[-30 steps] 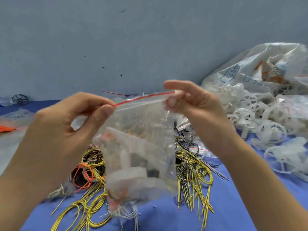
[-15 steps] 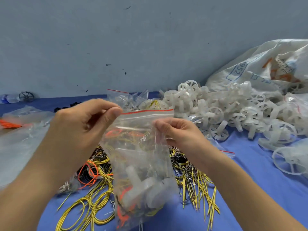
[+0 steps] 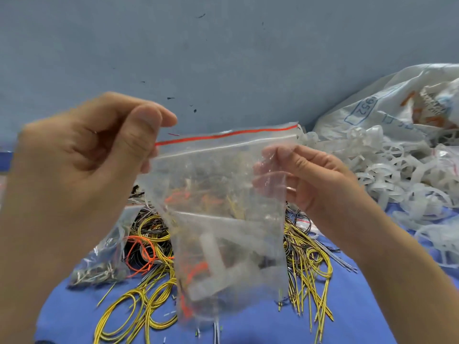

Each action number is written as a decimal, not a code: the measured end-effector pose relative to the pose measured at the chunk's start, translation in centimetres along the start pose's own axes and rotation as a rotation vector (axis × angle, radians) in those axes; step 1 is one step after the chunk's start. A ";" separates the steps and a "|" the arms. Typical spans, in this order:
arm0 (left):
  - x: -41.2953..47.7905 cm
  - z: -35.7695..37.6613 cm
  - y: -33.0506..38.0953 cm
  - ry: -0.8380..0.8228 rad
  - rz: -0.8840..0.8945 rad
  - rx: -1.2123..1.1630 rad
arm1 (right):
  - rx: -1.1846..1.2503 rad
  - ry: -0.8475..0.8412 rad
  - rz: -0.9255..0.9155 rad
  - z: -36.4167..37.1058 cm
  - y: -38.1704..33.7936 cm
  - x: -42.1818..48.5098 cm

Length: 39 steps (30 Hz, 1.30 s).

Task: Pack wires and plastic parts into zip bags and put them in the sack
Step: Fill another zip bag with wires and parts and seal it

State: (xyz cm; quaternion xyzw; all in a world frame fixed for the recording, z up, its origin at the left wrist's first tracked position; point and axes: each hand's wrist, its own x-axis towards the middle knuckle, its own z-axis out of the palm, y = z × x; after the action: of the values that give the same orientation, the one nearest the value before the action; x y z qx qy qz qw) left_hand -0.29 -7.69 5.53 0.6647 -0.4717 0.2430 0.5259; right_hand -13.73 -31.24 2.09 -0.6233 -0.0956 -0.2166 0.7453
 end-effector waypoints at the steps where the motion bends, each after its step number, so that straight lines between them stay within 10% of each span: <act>1: -0.2 0.5 0.0 -0.030 -0.016 -0.006 | -0.011 0.047 0.036 -0.1 0.6 0.0; 9: -2.9 4.2 -3.6 -0.286 -0.386 -0.079 | -0.082 0.387 0.297 -0.5 6.4 -0.7; 26: -2.3 2.5 -4.0 -0.314 -0.040 0.436 | -0.188 0.346 0.108 0.9 4.7 0.1; 39: -1.6 4.9 -0.3 -0.409 -0.007 0.209 | -0.293 0.197 0.010 2.3 3.5 -0.2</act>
State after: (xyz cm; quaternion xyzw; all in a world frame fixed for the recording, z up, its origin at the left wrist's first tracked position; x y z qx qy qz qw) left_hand -1.55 -11.63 2.46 0.7528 -0.5382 0.1489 0.3485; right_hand -12.08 -28.53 -0.60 -0.7015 0.0136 -0.2847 0.6532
